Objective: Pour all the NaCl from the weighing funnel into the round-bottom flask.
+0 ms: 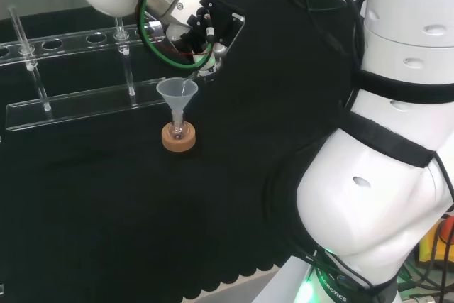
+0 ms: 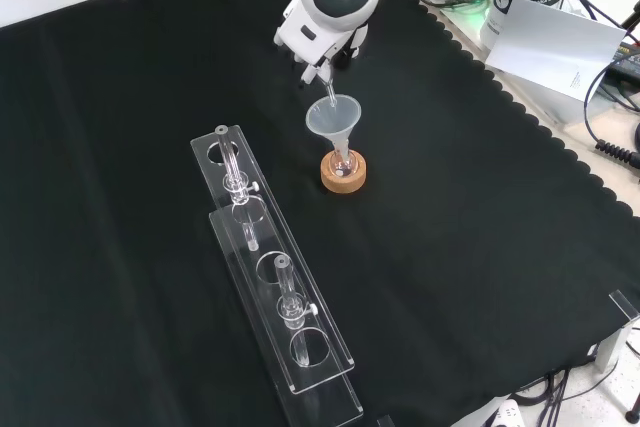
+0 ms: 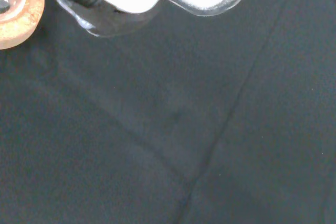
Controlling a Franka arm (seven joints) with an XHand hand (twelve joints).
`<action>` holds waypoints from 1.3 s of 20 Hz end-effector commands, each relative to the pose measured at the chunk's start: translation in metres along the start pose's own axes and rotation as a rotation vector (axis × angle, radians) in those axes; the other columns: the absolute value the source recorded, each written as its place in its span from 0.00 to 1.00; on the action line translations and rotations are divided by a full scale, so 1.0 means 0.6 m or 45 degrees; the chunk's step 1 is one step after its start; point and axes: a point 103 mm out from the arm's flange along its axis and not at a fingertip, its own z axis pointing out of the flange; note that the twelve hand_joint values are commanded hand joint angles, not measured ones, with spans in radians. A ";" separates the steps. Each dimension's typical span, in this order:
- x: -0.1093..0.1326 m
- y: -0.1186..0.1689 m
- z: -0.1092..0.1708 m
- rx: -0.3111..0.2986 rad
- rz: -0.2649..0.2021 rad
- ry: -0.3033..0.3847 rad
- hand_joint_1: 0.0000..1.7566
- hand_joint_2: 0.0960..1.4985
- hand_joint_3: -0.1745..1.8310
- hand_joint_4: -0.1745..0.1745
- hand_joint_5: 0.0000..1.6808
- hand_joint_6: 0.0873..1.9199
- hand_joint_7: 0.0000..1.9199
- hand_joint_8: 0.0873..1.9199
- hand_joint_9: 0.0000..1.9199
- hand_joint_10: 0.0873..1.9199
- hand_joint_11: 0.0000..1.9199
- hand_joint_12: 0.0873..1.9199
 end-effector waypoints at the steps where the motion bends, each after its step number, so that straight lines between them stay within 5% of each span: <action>1: 0.005 0.000 -0.010 0.012 0.001 -0.047 0.63 0.58 0.19 1.00 0.73 0.29 0.75 0.06 0.75 0.00 0.59 0.41; 26: 0.010 -0.006 -0.030 0.052 0.002 -0.226 0.63 0.58 0.19 1.00 0.73 0.29 0.75 0.05 0.75 0.00 0.60 0.40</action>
